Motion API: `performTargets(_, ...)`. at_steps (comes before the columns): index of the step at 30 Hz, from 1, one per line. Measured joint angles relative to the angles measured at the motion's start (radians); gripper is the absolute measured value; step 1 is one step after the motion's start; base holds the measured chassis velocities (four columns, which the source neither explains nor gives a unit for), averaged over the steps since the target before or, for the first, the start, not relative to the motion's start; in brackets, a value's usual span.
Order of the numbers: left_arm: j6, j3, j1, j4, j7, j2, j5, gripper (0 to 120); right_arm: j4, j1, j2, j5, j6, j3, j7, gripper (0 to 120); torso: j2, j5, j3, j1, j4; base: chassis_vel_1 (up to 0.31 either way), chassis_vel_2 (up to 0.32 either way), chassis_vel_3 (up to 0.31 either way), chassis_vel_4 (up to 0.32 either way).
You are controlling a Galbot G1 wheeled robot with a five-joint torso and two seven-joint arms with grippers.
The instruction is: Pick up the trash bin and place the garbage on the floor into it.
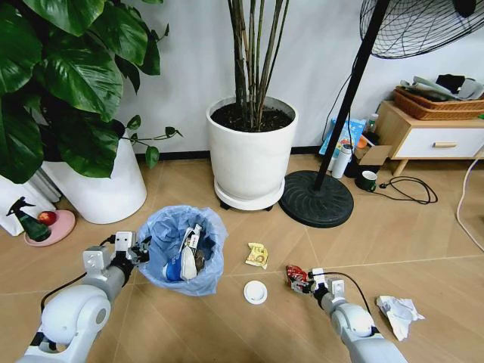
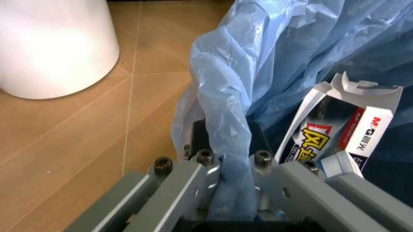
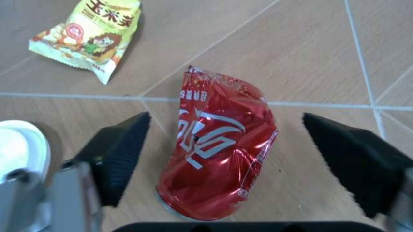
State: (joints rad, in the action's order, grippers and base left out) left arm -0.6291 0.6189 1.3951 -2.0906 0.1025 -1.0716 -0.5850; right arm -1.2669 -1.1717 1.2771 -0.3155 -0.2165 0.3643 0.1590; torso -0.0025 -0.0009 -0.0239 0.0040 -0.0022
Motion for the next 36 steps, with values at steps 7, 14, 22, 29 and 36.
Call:
performTargets(7, 0.0, 0.0, -0.002, 0.001, 0.0, 0.001, 0.0, 0, 0.03, 0.01, 0.014, 0.018, 0.005, 0.0, -0.001, 58, 0.0, 0.0, 0.0, 0.0, 0.0, 0.0, 0.0, 0.0, 0.0)
performTargets(14, 0.0, -0.001, -0.003, 0.003, -0.001, 0.001, -0.001, 0, 0.043, 0.017, 0.016, 0.02, 0.008, 0.001, -0.001, 36, 0.0, 0.0, 0.0, 0.0, -0.0001, 0.0, 0.0, 0.0, 0.0)
performTargets(22, 0.0, -0.001, -0.004, 0.003, -0.002, 0.002, -0.001, 0, 0.046, 0.018, 0.017, 0.022, 0.015, 0.002, 0.0, 13, 0.0, 0.0, 0.0, 0.0, 0.0, 0.0, 0.0, 0.0, 0.0)
performTargets(29, 0.0, -0.001, -0.003, 0.003, -0.002, 0.002, -0.001, 0, 0.048, 0.013, 0.018, 0.024, 0.018, 0.004, -0.001, 1, 0.0, -0.0001, 0.0, 0.0, -0.0001, 0.0, 0.0, 0.0, 0.0)
performTargets(36, -0.001, -0.002, -0.002, 0.001, -0.003, 0.004, -0.001, 0, 0.046, 0.009, 0.019, 0.029, 0.025, 0.008, -0.002, 1, 0.0, 0.0001, 0.0, 0.0, 0.0, 0.0, 0.0, 0.0, 0.0)
